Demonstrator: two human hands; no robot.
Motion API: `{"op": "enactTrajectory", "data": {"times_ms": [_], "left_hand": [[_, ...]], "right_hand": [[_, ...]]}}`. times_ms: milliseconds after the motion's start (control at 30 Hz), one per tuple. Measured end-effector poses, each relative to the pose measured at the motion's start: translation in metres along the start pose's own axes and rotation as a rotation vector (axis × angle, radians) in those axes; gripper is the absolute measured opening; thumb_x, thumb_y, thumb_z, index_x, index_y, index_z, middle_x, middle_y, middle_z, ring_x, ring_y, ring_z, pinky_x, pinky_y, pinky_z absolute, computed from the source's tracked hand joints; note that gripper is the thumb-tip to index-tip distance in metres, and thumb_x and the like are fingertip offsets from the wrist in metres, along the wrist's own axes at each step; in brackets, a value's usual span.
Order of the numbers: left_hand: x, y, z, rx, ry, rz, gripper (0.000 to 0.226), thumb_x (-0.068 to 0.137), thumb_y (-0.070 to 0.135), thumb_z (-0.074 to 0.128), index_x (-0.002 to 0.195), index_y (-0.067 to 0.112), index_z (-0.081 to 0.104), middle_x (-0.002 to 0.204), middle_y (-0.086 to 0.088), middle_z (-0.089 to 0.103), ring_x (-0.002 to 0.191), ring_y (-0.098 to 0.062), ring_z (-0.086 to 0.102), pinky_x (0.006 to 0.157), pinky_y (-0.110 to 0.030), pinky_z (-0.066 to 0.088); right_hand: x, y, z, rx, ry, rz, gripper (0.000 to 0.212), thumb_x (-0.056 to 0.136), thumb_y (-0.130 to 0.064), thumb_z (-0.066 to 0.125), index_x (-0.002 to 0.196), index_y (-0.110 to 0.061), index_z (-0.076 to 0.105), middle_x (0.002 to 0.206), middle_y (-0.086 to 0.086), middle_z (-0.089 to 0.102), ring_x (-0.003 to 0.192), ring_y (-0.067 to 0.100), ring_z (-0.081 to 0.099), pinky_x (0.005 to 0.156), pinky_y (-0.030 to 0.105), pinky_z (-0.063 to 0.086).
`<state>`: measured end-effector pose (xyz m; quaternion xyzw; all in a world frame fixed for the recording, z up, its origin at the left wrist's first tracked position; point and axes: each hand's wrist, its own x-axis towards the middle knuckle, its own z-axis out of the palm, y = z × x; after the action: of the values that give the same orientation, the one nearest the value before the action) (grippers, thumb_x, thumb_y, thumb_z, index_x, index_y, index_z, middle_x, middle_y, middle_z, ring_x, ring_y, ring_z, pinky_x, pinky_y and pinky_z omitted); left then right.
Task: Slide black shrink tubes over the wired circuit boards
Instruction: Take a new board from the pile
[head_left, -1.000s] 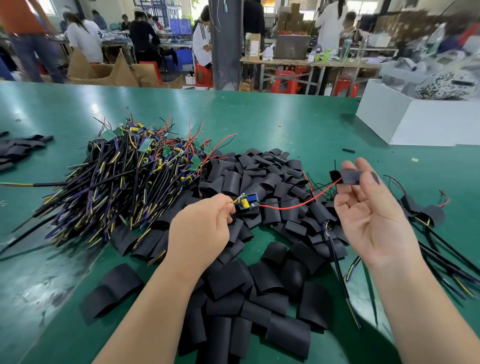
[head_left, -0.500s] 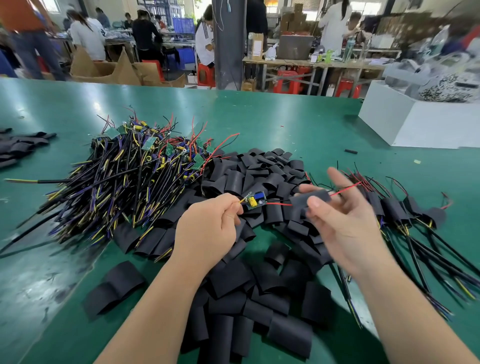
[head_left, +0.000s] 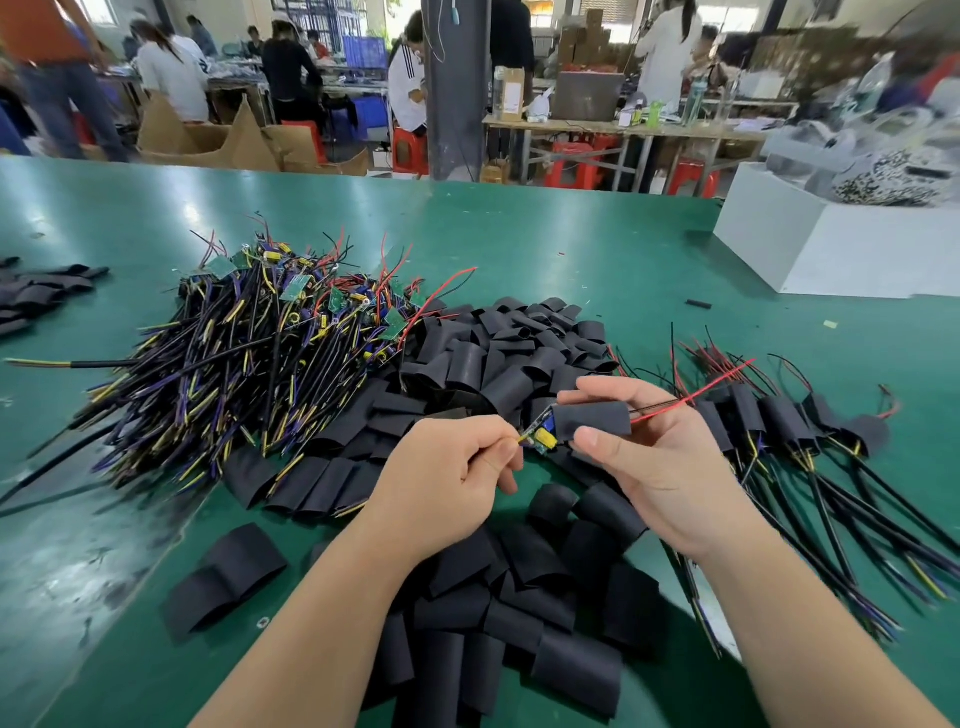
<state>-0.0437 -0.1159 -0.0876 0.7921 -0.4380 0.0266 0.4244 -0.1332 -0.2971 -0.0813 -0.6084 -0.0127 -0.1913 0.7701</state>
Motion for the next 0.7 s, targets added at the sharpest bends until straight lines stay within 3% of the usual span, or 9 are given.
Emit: {"op": "enactTrajectory", "data": {"times_ms": [100,233,400,467,567,700], "left_hand": [[0.000,-0.003,0.000,-0.026,-0.064,-0.011,0.023,0.091,0.023,0.046,0.076,0.022,0.063,0.066,0.016,0.068,0.044,-0.005,0.044,0.047,-0.011,0.030],[-0.001,-0.005,0.000,-0.080,-0.150,-0.015,0.023,0.094,0.017,0.049,0.076,0.021,0.063,0.067,0.013,0.069,0.047,-0.002,0.047,0.050,-0.009,0.032],[-0.001,-0.001,0.002,-0.095,-0.188,-0.017,0.024,0.092,0.019,0.048,0.074,0.025,0.062,0.067,0.014,0.069,0.060,0.000,0.057,0.057,-0.011,0.037],[-0.001,0.000,0.004,-0.082,-0.135,-0.020,0.024,0.093,0.018,0.049,0.076,0.026,0.063,0.068,0.014,0.069,0.056,-0.002,0.054,0.055,-0.012,0.036],[0.001,0.000,0.006,-0.028,-0.008,-0.025,0.021,0.094,0.016,0.053,0.079,0.026,0.064,0.070,0.016,0.068,0.052,-0.007,0.052,0.052,-0.016,0.037],[0.002,0.000,0.008,0.007,0.109,-0.065,0.007,0.093,0.019,0.058,0.094,0.026,0.056,0.071,0.016,0.069,0.061,0.000,0.059,0.059,-0.023,0.046]], "right_hand": [[-0.001,-0.005,-0.004,-0.147,-0.054,-0.019,0.037,0.068,-0.004,0.073,0.101,-0.022,0.072,0.109,0.009,0.072,0.101,0.023,0.067,0.087,0.031,0.054],[-0.003,-0.013,-0.009,-0.231,-0.138,-0.057,0.038,0.071,0.002,0.073,0.102,-0.020,0.073,0.108,0.007,0.072,0.101,0.019,0.068,0.081,0.023,0.053],[-0.005,-0.014,-0.007,-0.367,-0.307,0.077,0.042,0.070,-0.001,0.075,0.107,-0.020,0.072,0.107,0.006,0.073,0.101,0.021,0.069,0.084,0.026,0.054],[-0.006,-0.008,-0.001,-0.352,-0.239,0.060,0.043,0.069,-0.005,0.079,0.108,-0.020,0.071,0.107,0.006,0.073,0.101,0.022,0.069,0.084,0.028,0.054],[-0.005,0.006,0.010,-0.115,-0.060,0.053,0.052,0.067,-0.006,0.077,0.115,-0.014,0.062,0.108,0.010,0.072,0.103,0.023,0.068,0.085,0.028,0.053],[-0.006,0.017,0.026,-0.154,0.083,0.072,0.027,0.073,-0.012,0.072,0.099,-0.011,0.063,0.102,0.009,0.073,0.092,0.023,0.069,0.084,0.036,0.055]]}}
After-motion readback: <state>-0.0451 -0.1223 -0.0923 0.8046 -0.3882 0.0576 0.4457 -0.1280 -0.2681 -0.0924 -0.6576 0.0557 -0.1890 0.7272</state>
